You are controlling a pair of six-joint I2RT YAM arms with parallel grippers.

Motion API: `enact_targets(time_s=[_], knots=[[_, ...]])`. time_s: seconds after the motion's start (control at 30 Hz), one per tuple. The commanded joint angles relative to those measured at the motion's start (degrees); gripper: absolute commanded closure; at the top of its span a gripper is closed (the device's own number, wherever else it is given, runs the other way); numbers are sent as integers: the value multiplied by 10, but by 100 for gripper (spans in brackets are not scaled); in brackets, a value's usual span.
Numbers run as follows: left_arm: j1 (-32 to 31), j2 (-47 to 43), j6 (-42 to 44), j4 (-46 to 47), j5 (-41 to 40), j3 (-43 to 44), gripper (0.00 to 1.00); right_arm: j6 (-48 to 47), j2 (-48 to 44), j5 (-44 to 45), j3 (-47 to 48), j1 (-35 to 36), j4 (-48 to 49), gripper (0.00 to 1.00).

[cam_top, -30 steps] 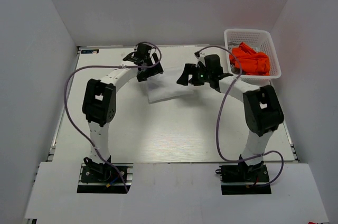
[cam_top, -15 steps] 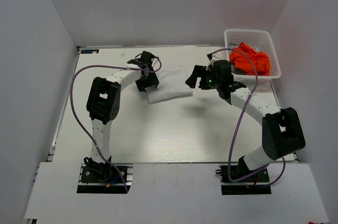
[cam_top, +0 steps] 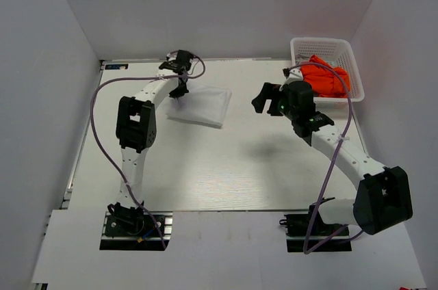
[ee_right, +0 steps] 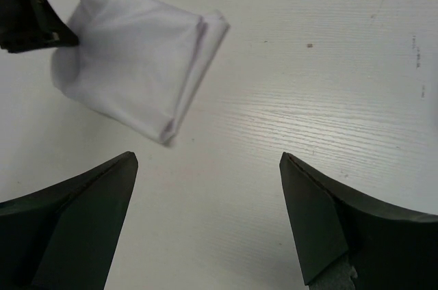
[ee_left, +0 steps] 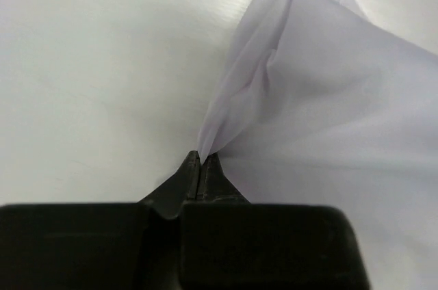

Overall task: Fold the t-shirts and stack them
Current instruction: Put the neatly folded tshirt into the corner of the board with the left arm

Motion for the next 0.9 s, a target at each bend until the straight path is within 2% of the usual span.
enact_targets(time_s=[0.0, 0.1, 0.27, 0.47, 0.6, 0.8, 0.83, 0.87], knots=[[45, -38, 138, 20, -98, 34, 100, -21, -26, 44, -7, -4, -2, 10], [86, -45, 217, 63, -110, 34, 100, -29, -21, 55, 0, -3, -8, 10], [160, -1, 287, 105, -120, 84, 100, -44, -6, 64, 23, -5, -15, 10], [241, 109, 313, 110, -120, 223, 100, -56, 24, 86, 60, -6, -33, 10], [270, 122, 337, 174, -88, 227, 100, -56, 35, 99, 75, -7, -40, 10], [288, 141, 337, 195, -82, 264, 99, -61, 46, 105, 87, -8, -39, 10], [294, 141, 337, 203, -88, 264, 63, -63, 48, 108, 88, -9, -40, 10], [294, 141, 337, 203, -88, 264, 32, -61, 47, 106, 88, -9, -34, 10]])
